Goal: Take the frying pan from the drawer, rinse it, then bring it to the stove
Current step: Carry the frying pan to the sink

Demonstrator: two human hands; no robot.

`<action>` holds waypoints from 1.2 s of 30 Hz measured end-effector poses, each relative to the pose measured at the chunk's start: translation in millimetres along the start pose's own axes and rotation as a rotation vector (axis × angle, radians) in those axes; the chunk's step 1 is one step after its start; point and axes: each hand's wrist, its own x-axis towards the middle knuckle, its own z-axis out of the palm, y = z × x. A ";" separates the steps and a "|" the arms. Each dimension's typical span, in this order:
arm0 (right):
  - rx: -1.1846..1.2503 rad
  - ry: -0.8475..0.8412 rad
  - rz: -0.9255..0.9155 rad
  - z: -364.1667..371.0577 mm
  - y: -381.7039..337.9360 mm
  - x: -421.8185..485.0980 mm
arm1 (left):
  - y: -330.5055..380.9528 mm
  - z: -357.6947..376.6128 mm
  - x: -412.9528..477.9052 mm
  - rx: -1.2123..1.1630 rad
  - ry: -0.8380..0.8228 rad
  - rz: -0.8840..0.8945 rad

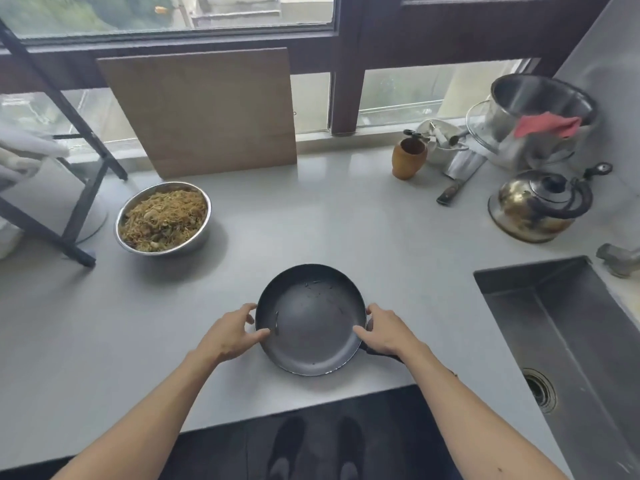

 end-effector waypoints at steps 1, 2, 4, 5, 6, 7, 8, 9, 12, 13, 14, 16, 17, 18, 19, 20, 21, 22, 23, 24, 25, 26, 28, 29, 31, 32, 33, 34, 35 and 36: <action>0.010 -0.015 0.006 4.0 1.8 1.4 | -1.5 1.7 1.7 -0.024 -0.036 0.017; 0.012 -0.029 0.005 5.7 1.5 0.3 | -2.9 2.7 2.9 -0.051 -0.062 0.029; 0.028 -0.039 0.000 8.0 -1.6 -2.6 | -5.3 3.7 5.5 -0.125 -0.087 0.044; 0.037 -0.038 -0.004 8.4 -4.1 -4.8 | -6.4 5.3 6.5 -0.181 -0.099 0.042; 0.040 -0.035 -0.007 7.4 -7.0 -6.9 | -8.5 7.6 7.8 -0.255 -0.109 0.036; 0.044 -0.028 -0.015 7.4 -8.6 -7.7 | -9.7 9.9 9.1 -0.327 -0.112 0.031; 0.045 -0.023 -0.017 6.9 -10.5 -9.3 | -10.8 12.2 10.3 -0.383 -0.109 0.023; 0.050 -0.022 -0.019 8.3 -8.8 -9.2 | -11.2 14.7 11.8 -0.419 -0.103 0.014; 0.078 -0.011 -0.010 9.6 0.3 -15.1 | -5.6 17.6 15.1 -0.468 -0.098 0.010; 0.097 0.008 0.003 10.0 6.8 -15.4 | 0.1 15.3 16.7 -0.477 -0.092 0.019; 0.112 0.028 0.012 8.0 13.2 -16.6 | 7.8 10.3 18.8 -0.485 -0.082 0.029; 0.155 0.077 0.025 -2.6 22.7 -24.3 | 29.7 -3.1 23.6 -0.497 -0.065 0.073; 0.177 0.110 0.036 -12.0 24.3 -33.9 | 44.1 -10.5 26.4 -0.495 -0.063 0.105; 0.197 0.141 0.051 -22.8 25.5 -46.3 | 59.0 -17.5 30.2 -0.482 -0.068 0.138; 0.209 0.170 0.064 -30.0 32.5 -54.0 | 74.9 -23.3 34.4 -0.465 -0.078 0.176; 0.224 0.195 0.078 -37.8 40.2 -63.6 | 92.6 -27.9 39.0 -0.444 -0.094 0.217; 0.247 0.229 0.096 -45.8 47.8 -75.4 | 111.1 -30.6 44.0 -0.421 -0.115 0.256; 0.275 0.261 0.124 -54.4 56.2 -89.1 | 131.3 -31.7 48.2 -0.400 -0.140 0.293; 0.299 0.297 0.156 -60.5 67.9 -100.1 | 152.3 -31.2 52.3 -0.380 -0.167 0.331; 0.311 0.327 0.185 -67.8 77.9 -114.8 | 174.0 -29.3 56.0 -0.358 -0.195 0.372; 0.323 0.354 0.212 -73.4 90.1 -127.2 | 196.4 -26.0 58.5 -0.333 -0.224 0.413; 0.331 0.377 0.241 -79.0 101.9 -141.0 | 219.5 -21.5 59.8 -0.309 -0.254 0.456; 0.362 0.427 0.308 -86.7 126.9 -168.4 | 265.5 -7.7 60.8 -0.256 -0.307 0.535; 0.376 0.452 0.345 -88.3 143.6 -180.0 | 289.2 1.3 59.8 -0.225 -0.324 0.570; 0.415 0.492 0.417 -94.1 172.6 -203.2 | 333.7 21.1 57.5 -0.167 -0.350 0.628; 0.447 0.504 0.446 -97.5 186.9 -213.7 | 354.6 31.6 56.8 -0.144 -0.368 0.651; 0.472 0.518 0.465 -99.1 204.0 -220.9 | 374.3 42.0 55.6 -0.123 -0.387 0.673; 0.488 0.526 0.480 -102.9 218.3 -229.3 | 393.5 52.8 55.0 -0.103 -0.403 0.695; 0.505 0.534 0.485 -106.4 234.6 -234.8 | 411.4 63.6 54.8 -0.085 -0.417 0.714; 0.516 0.537 0.492 -110.8 249.7 -239.9 | 428.2 74.4 54.6 -0.072 -0.428 0.729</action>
